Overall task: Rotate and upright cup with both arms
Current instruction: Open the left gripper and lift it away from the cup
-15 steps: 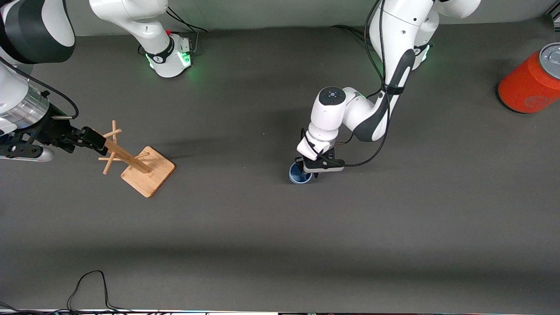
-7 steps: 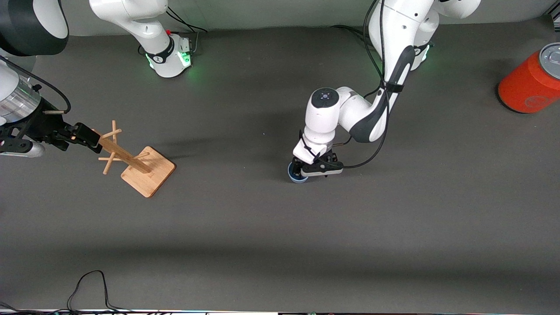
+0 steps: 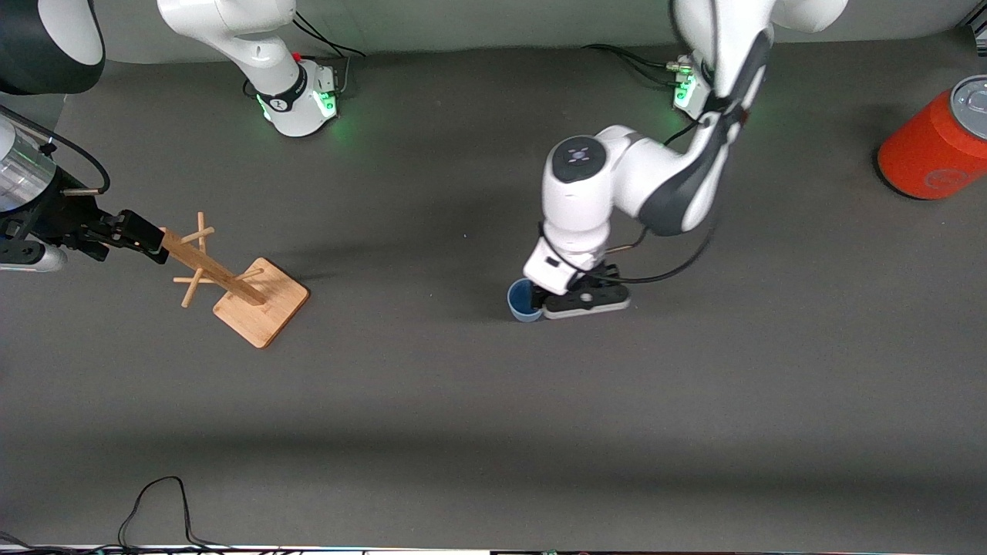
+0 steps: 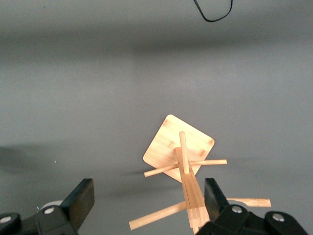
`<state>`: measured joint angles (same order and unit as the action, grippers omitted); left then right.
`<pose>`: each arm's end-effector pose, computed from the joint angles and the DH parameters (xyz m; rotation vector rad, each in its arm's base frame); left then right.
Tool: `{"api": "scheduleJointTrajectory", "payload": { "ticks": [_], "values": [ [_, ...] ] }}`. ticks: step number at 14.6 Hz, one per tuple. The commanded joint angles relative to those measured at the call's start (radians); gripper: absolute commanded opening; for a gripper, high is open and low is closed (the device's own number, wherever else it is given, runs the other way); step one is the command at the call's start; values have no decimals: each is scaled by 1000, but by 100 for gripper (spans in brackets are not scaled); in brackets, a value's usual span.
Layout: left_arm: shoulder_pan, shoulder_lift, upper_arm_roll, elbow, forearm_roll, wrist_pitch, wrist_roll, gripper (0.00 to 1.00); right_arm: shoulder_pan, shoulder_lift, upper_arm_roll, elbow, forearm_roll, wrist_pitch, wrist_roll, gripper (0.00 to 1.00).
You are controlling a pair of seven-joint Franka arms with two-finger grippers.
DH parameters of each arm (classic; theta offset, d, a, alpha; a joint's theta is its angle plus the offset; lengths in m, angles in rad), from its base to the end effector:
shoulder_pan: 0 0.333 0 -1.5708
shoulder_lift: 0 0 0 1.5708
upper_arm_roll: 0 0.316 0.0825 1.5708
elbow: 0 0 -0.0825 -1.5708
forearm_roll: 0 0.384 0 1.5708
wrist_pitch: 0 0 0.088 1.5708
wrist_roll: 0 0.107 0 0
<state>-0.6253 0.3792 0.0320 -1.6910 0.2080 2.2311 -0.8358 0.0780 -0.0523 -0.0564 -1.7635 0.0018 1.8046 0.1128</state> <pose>0.5615 -0.3738 0.3938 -3.0774 -0.1920 -0.3758 0.5551 0.0115 0.5825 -3.1240 0.1432 -0.1452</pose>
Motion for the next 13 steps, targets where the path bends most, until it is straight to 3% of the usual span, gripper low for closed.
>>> {"api": "scheduleJointTrajectory", "payload": {
  "ticks": [1,3,6,9,13],
  "values": [
    [94,-138,0,-23,-58,-173,179,100,5,-8,1,10,-8,-24,-28,100],
    [160,-219,8,-24,-114,-278,315,100,6,-8,4,9,-8,-40,-28,100],
    [226,-301,74,-26,-134,-393,493,100,6,-4,6,10,1,-60,-71,100],
    [300,-342,114,-24,-154,-456,619,100,6,18,6,30,3,-60,-78,100],
    [433,-362,105,19,-177,-520,688,100,6,25,4,33,4,-60,-76,100]
  ]
}}
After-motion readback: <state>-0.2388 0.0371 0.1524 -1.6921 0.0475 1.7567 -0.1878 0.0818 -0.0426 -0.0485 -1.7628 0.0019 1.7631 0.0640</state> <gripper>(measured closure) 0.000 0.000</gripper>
